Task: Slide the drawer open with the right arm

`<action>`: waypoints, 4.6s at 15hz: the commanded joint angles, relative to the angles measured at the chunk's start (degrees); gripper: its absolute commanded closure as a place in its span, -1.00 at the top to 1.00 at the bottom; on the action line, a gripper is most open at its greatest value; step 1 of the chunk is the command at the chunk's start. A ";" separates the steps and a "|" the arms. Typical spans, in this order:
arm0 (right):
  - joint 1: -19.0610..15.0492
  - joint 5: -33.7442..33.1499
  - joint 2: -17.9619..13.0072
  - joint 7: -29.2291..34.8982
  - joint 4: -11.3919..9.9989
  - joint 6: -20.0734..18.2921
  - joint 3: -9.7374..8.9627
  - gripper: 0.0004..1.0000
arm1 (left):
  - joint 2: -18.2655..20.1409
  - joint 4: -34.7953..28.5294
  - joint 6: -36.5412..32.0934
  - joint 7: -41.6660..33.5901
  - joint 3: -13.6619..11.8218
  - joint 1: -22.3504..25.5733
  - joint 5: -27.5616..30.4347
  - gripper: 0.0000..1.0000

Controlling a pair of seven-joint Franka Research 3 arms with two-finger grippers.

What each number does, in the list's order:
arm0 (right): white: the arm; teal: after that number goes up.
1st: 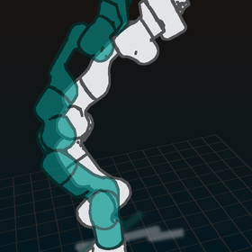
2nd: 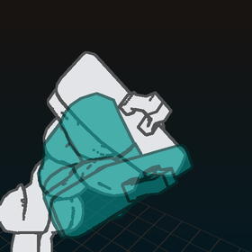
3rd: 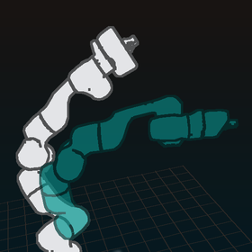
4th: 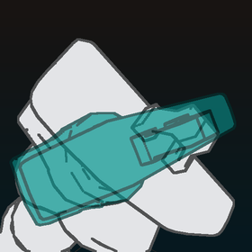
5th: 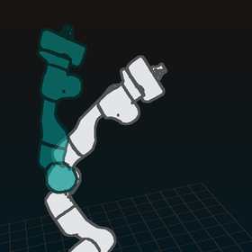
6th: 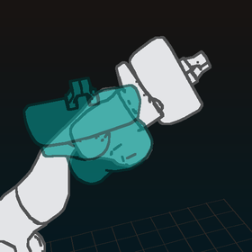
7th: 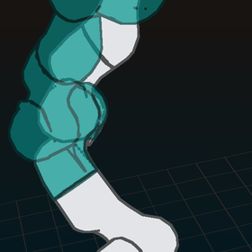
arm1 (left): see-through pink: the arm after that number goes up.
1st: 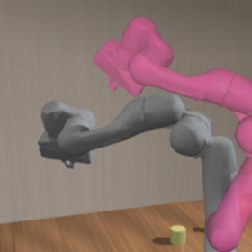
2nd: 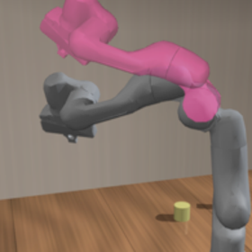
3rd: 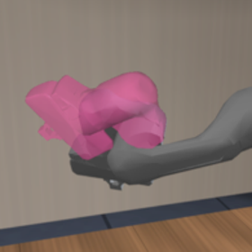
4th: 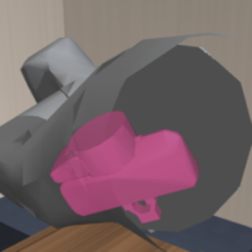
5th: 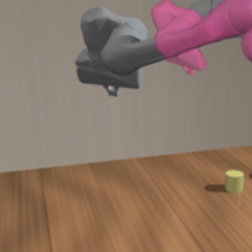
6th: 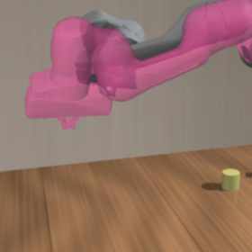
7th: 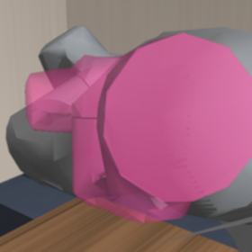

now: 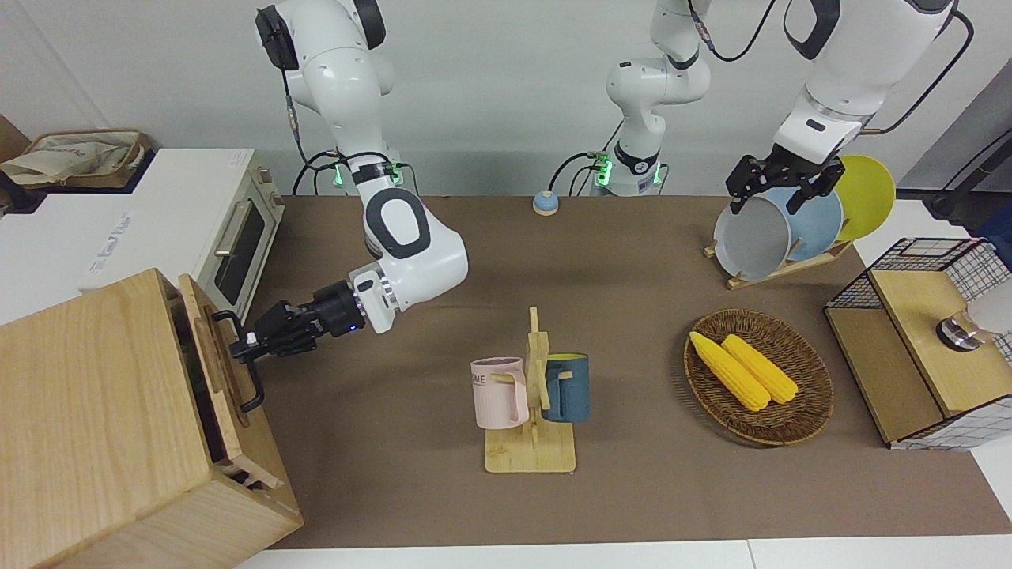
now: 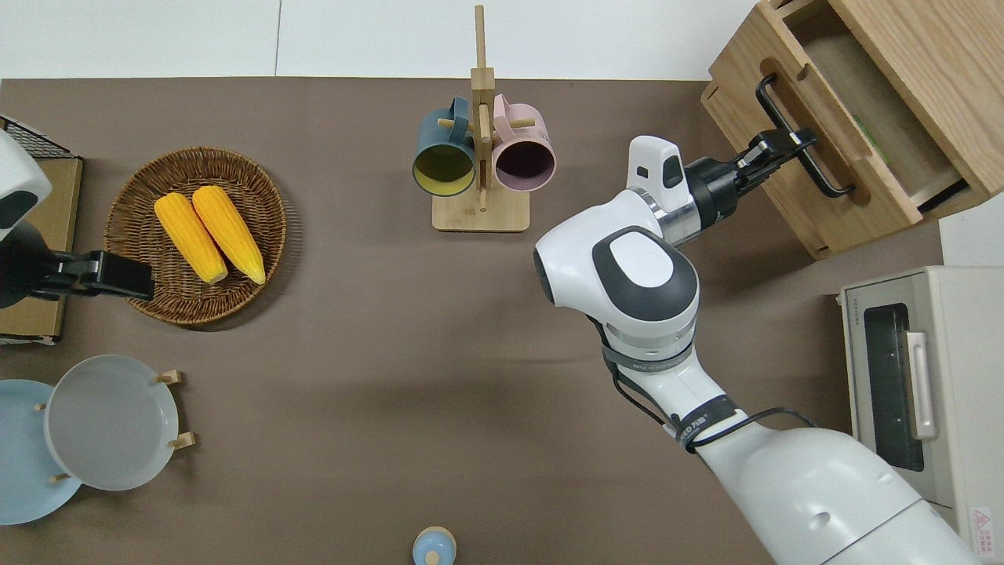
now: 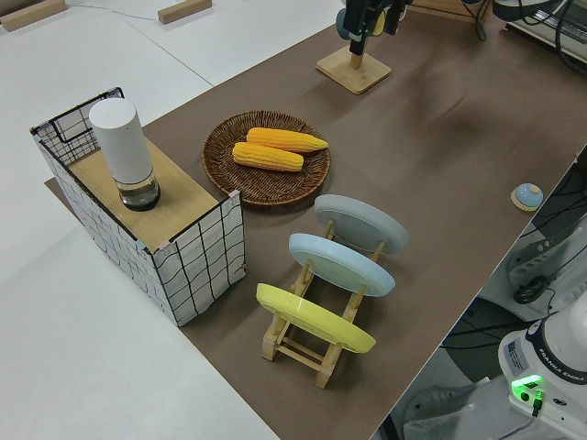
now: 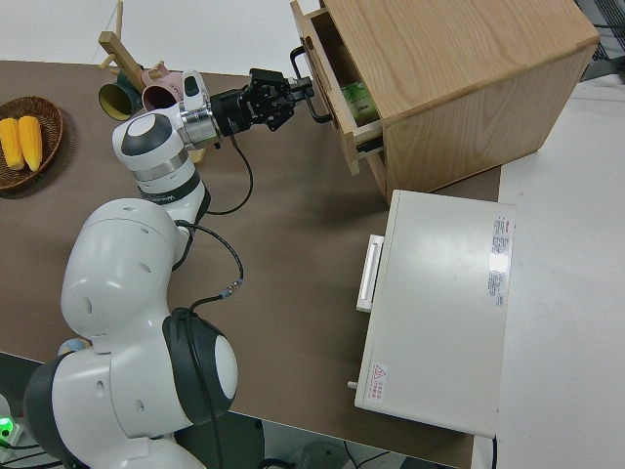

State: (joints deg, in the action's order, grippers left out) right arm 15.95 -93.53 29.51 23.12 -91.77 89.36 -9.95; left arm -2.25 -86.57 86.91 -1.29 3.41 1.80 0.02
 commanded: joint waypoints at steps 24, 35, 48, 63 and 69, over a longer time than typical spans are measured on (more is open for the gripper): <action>16.30 8.54 0.73 -0.71 2.56 -11.32 -0.33 -0.24 | -0.65 1.49 -1.13 -0.56 0.37 0.22 -0.98 0.99; 17.53 10.03 0.73 1.75 3.71 -12.37 -0.33 0.97 | -0.65 1.40 -1.13 -0.56 0.37 0.22 -0.98 0.99; 19.64 36.64 -6.55 5.80 11.62 -12.46 -0.33 0.97 | -0.65 1.49 -1.13 -0.56 0.37 0.22 -0.98 0.99; -6.35 69.69 -23.08 3.78 11.88 -5.08 -8.94 0.97 | -0.65 1.49 -1.13 -0.56 0.37 0.22 -0.98 0.99; -18.84 85.25 -25.81 -4.39 11.44 -1.83 -8.86 0.97 | -0.65 1.40 -1.13 -0.56 0.37 0.22 -0.98 0.99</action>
State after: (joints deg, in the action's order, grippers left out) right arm 3.36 -14.98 5.44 22.89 -78.75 84.61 -17.71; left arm -2.25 -86.57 86.91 -1.29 3.41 1.80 0.02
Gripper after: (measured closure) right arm 0.013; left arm 0.004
